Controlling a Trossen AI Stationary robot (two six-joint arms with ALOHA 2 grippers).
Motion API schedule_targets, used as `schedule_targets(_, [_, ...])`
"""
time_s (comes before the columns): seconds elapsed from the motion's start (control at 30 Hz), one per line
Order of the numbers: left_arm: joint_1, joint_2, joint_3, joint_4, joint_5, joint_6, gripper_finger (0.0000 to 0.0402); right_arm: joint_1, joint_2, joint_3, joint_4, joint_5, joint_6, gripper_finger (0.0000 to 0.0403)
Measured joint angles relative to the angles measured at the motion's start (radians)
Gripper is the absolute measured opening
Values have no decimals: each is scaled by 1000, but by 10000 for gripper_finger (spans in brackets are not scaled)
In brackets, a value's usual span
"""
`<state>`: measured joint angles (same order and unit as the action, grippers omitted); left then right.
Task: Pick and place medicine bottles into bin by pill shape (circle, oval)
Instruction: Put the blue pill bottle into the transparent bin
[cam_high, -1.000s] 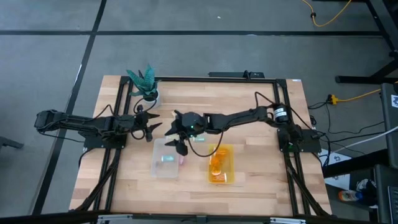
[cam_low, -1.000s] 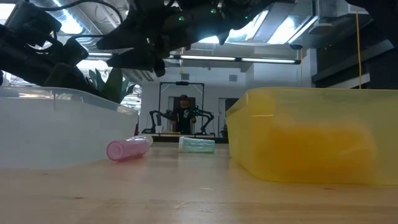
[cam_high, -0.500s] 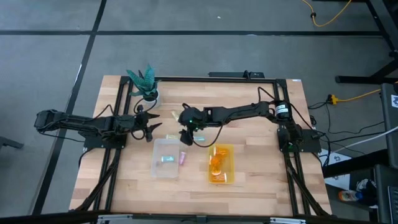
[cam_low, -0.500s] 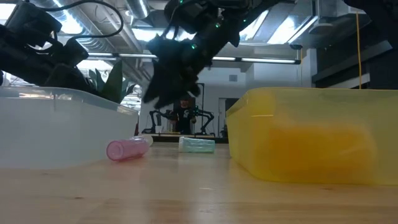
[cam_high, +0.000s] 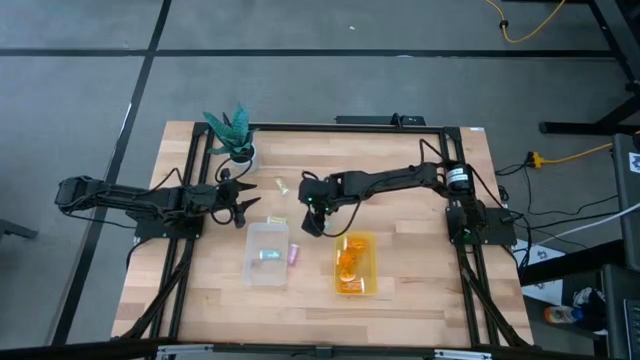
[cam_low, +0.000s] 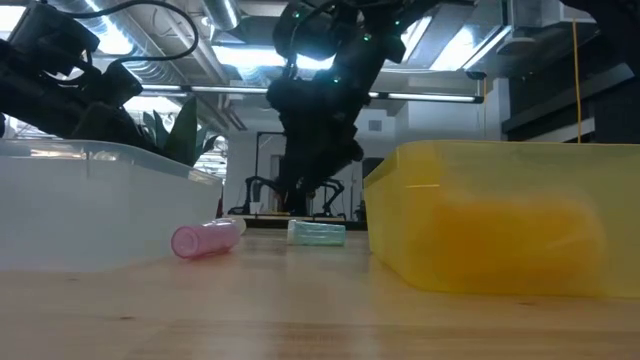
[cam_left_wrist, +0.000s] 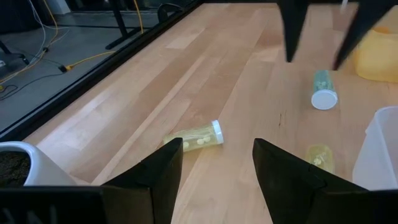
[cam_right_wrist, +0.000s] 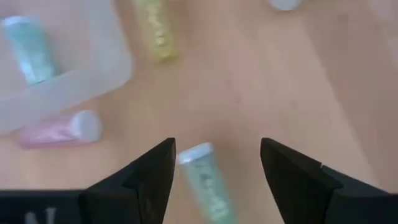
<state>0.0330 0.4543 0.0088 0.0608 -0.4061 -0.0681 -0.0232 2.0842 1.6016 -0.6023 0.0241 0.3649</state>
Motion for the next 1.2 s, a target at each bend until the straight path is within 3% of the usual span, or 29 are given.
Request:
schedule_targets(0.3, [0,0,0,0,0,0,190,18,-3,-1,8,-143,27,236])
schedule_targets(0.5, [0,0,0,0,0,-1,190,19,-1,-3,3,-100,47,236])
schedule_targets(1.2, [0,0,0,0,0,-4,190,-6,9,-3,-66,-123,22,236])
